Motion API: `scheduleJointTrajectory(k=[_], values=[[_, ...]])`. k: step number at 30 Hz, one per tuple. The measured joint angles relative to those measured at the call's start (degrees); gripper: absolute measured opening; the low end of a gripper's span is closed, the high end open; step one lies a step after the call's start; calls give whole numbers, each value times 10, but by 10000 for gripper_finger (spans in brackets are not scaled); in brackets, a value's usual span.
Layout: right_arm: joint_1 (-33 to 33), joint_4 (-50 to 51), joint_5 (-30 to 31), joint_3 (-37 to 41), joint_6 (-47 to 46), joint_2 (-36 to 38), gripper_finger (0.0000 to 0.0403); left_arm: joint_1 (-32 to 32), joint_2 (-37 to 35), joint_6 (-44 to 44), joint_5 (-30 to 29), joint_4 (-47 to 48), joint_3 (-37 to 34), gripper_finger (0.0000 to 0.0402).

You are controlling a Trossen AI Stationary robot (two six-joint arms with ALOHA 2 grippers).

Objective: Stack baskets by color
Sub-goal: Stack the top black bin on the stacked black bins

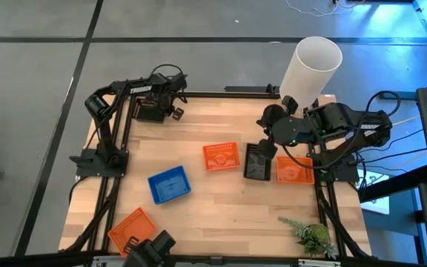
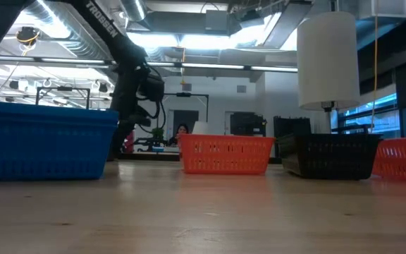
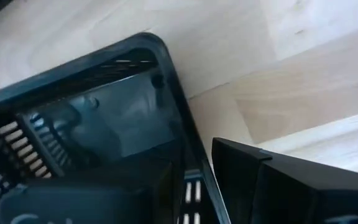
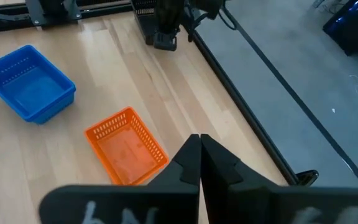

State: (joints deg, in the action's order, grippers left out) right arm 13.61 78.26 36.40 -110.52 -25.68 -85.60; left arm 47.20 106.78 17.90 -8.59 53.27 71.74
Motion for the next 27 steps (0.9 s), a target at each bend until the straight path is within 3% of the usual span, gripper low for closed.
scheduleJointTrajectory(k=[4,9,16,22,27], values=[[0,-1,0,0,-4,0,0,0,0,-73,-1,-16,-12,63],[1,-1,5,0,-5,1,0,0,-1,-103,-3,-14,-7,8],[19,36,45,-5,-22,23,0,-26,-54,-156,-13,6,16,1],[47,105,28,-5,-111,69,0,-107,-139,-197,-4,13,48,0],[82,118,-26,-5,-101,98,0,-216,-160,-216,12,11,95,0]])
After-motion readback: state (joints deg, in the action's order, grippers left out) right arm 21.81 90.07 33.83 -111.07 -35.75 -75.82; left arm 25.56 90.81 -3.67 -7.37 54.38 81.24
